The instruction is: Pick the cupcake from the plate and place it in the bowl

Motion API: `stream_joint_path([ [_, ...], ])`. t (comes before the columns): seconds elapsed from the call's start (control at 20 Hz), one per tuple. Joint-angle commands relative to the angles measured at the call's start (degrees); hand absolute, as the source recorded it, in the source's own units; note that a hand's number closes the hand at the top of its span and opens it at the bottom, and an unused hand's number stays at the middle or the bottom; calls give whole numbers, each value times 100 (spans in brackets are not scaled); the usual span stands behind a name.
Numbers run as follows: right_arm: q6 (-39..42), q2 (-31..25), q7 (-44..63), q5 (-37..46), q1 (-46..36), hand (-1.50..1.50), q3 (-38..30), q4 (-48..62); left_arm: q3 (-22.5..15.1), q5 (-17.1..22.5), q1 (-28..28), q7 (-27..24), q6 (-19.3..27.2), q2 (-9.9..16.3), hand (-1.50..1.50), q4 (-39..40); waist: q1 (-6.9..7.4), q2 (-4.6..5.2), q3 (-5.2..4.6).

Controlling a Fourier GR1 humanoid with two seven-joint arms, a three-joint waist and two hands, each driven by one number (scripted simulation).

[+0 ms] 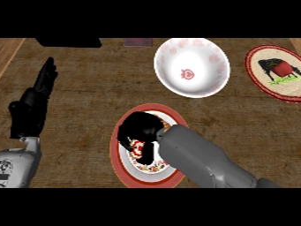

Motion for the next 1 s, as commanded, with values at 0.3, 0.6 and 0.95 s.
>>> stream_joint_path([
  [0.3, -2064, 1, 3721, -492, 1053, 150, 903, -2786, 87, 62, -75, 132, -82, 58, 0, 18, -19, -82, 2],
  [0.6, -3462, 1, 5297, 82, 562, 150, 832, -4254, 131, 15, 48, 65, -17, 33, 0, 66, -170, -99, -4],
  [0.95, -3675, 0, 7174, 1480, 64, 150, 464, -4408, 162, -26, 92, 54, -9, 1, 0, -10, -214, -42, -3],
])
